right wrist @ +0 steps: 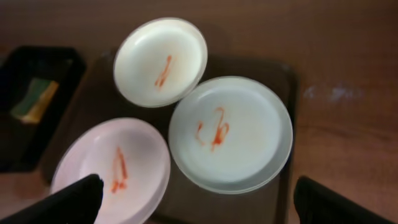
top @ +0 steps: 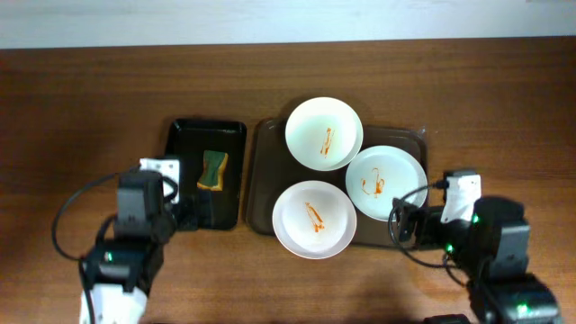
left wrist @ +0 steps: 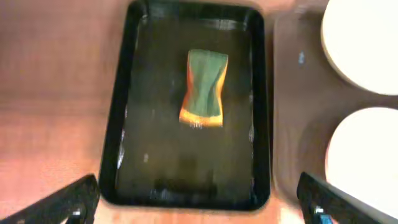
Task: Clean dirty plates on tray and stack at the side
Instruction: 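Reach the left gripper to the sponge and the right gripper to the right plate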
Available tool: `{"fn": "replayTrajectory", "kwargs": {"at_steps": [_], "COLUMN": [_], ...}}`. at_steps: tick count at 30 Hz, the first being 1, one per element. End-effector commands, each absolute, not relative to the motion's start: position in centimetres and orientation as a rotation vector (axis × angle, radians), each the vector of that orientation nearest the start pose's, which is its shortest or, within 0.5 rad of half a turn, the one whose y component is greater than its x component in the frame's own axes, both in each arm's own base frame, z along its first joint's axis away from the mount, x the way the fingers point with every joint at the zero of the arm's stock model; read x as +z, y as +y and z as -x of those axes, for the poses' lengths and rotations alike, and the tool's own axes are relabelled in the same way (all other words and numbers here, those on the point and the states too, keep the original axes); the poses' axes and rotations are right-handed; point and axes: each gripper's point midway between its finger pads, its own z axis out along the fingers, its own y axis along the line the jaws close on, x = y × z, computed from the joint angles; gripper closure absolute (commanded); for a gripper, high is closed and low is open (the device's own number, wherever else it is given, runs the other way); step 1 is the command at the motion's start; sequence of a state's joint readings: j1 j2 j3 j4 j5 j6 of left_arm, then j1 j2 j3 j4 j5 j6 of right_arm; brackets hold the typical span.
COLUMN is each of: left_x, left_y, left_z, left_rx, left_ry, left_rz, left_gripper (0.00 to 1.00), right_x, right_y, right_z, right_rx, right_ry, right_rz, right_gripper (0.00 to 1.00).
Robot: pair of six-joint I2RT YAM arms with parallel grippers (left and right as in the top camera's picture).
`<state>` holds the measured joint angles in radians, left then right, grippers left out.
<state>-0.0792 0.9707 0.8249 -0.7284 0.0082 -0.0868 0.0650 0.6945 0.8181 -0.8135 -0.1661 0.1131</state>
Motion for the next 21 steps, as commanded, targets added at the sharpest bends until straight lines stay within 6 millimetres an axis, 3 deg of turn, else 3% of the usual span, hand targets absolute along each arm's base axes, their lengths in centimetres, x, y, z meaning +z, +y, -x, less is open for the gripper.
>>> {"fn": "replayTrajectory", "kwargs": {"at_steps": [1, 6, 8, 11, 13, 14, 17, 21], "left_x": [18.5, 17.4, 18.1, 17.9, 16.3, 14.9, 10.6, 6.9], "left_y": [-2.6, -3.7, -3.9, -4.2, -4.3, -4.3, -4.5, -5.4], "left_z": [-29.5, -29.7, -31.2, -34.2, -35.3, -36.0, -37.7, -38.5], "left_rx": [-0.093, -0.171, -0.179, -0.180, -0.179, -0.177, -0.176, -0.180], "left_ry": [2.492, 2.536, 2.478, 2.426, 2.461, 2.490, 2.566, 2.632], "left_rz": [-0.007, -0.031, -0.036, -0.038, -0.038, -0.036, -0.035, -0.059], "left_gripper": [0.00, 0.00, 0.00, 0.01, 0.02, 0.04, 0.25, 0.26], "right_x": [23.0, 20.1, 18.2, 14.0, 11.9, 10.5, 6.8, 3.5], "right_y": [5.7, 7.4, 8.2, 9.6, 10.2, 10.8, 12.0, 12.5], "right_z": [-24.5, -24.2, -23.9, -24.3, -24.4, -24.6, -25.1, -25.2], "right_rx": [0.389, 0.529, 0.571, 0.600, 0.606, 0.612, 0.606, 0.602], "right_ry": [2.282, 2.434, 2.540, 2.735, 2.825, 2.874, 2.991, 3.085], "right_rz": [0.039, 0.024, 0.004, -0.046, -0.060, -0.053, -0.072, -0.116], "right_gripper": [0.02, 0.02, 0.00, 0.17, 0.19, 0.26, 0.40, 0.44]}}
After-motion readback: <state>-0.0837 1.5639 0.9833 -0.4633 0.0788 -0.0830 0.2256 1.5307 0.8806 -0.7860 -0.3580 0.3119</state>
